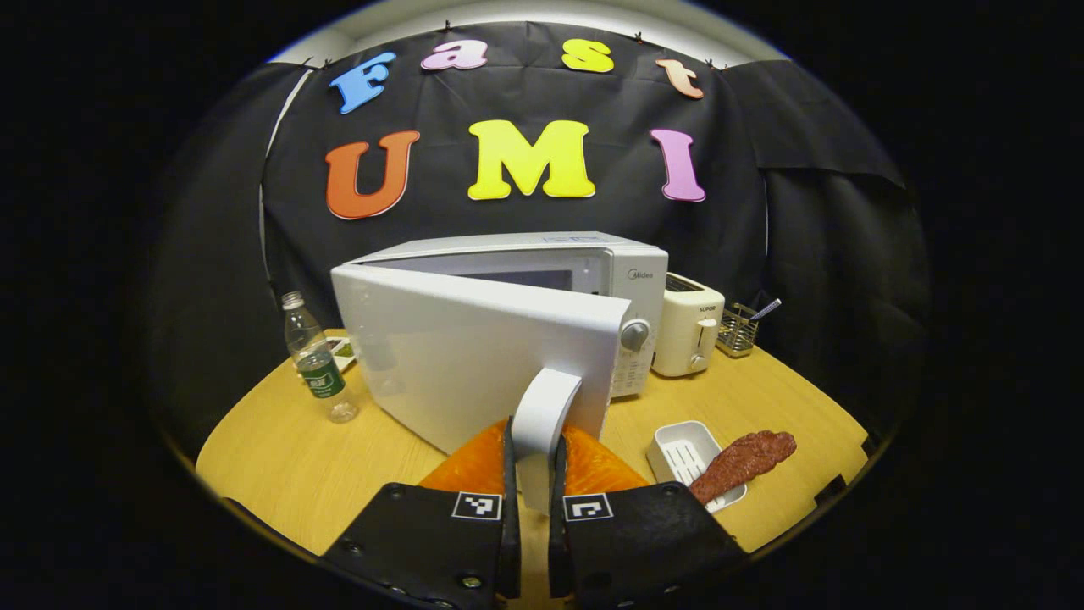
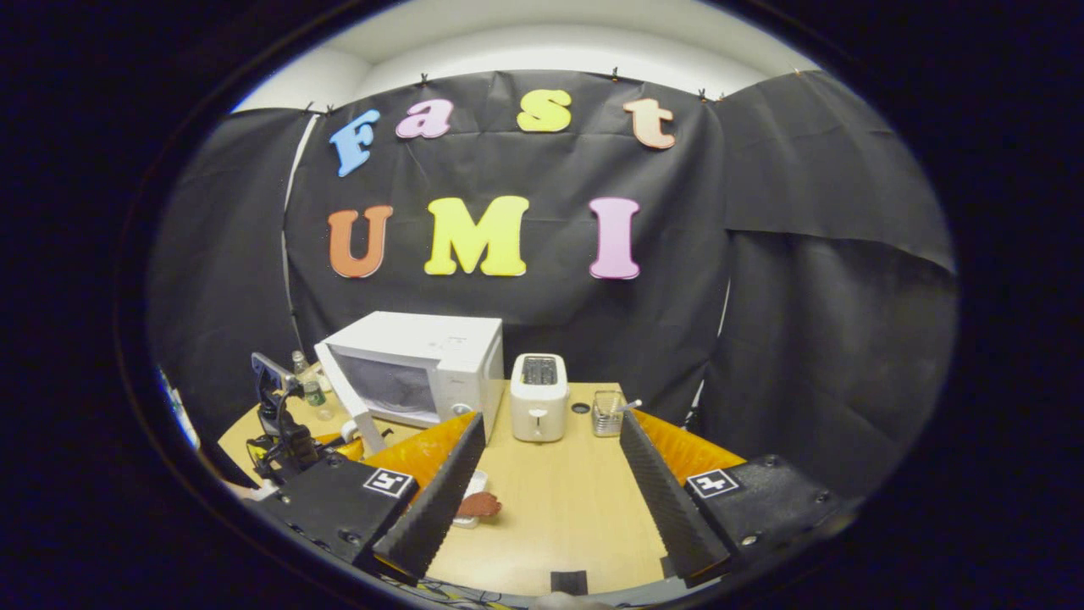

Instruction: Open the microwave oven with the left hand, put the food in, and close the microwave oven.

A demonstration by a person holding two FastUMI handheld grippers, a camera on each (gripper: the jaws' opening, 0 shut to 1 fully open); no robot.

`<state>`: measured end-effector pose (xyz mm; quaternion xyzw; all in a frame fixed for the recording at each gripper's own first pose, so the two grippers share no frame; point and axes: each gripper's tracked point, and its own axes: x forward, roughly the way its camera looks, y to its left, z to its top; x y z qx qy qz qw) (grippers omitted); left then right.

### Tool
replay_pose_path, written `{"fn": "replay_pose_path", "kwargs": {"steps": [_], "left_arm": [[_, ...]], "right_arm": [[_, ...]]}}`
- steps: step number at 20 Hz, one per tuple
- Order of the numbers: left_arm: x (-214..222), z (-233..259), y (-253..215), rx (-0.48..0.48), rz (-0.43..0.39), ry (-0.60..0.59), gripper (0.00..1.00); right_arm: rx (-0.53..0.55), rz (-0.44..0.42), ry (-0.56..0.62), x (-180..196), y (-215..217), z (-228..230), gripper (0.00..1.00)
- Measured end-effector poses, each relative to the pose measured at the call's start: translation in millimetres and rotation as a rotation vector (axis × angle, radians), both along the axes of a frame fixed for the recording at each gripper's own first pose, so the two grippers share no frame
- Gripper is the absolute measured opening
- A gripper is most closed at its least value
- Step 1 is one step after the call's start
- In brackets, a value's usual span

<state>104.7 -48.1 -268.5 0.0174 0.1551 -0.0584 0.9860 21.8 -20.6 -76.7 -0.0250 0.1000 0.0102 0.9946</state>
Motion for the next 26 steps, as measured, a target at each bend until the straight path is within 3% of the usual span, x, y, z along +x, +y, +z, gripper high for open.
{"fn": "replay_pose_path", "kwargs": {"steps": [1,8,10,11,12,14,15,16,17,18,19,22,26], "left_arm": [[-8.3,-1.0,12.0,0.008,0.017,0.005,0.13],[-48.8,-6.5,82.0,0.039,0.123,0.030,0.14],[-53.4,-4.4,100.1,0.056,0.158,0.019,0.18],[-57.2,-4.0,106.9,0.060,0.165,0.022,0.27],[-57.9,-8.6,112.2,0.060,0.171,0.031,0.18],[-60.8,-5.6,122.2,0.062,0.184,0.028,0.60],[-59.7,-4.0,127.2,0.059,0.188,0.021,0.56],[-62.4,-0.9,129.4,0.050,0.184,0.014,0.72],[-66.0,-0.8,130.0,0.042,0.175,0.019,0.77],[-67.6,0.7,134.4,0.055,0.177,0.014,0.80],[-68.2,2.7,140.0,0.073,0.175,0.000,0.80],[-79.9,4.7,160.8,0.106,0.193,-0.001,0.84],[-90.8,1.5,190.7,0.059,0.222,0.040,0.92]], "right_arm": [[0.002,0.021,0.001,-2.3,10.1,-3.1,0.96],[0.016,0.094,0.004,-20.1,53.2,-9.2,1.00],[0.014,0.099,0.005,-23.2,59.3,-9.5,0.96],[0.010,0.100,0.005,-24.9,61.2,-10.3,0.96],[0.005,0.101,0.002,-25.2,63.0,-9.6,0.96],[0.001,0.107,0.006,-26.0,68.3,-10.1,0.96],[0.001,0.111,0.004,-26.5,70.8,-9.0,0.96],[0.000,0.112,0.003,-26.5,72.8,-7.8,0.96],[-0.001,0.114,0.004,-27.2,73.3,-8.9,0.96],[-0.004,0.115,0.011,-26.7,75.4,-11.3,1.00],[-0.007,0.119,0.017,-26.4,77.9,-15.2,0.96],[-0.004,0.134,0.037,-25.4,86.4,-25.0,0.96],[0.007,0.155,0.056,-25.2,97.9,-35.4,0.96]]}}
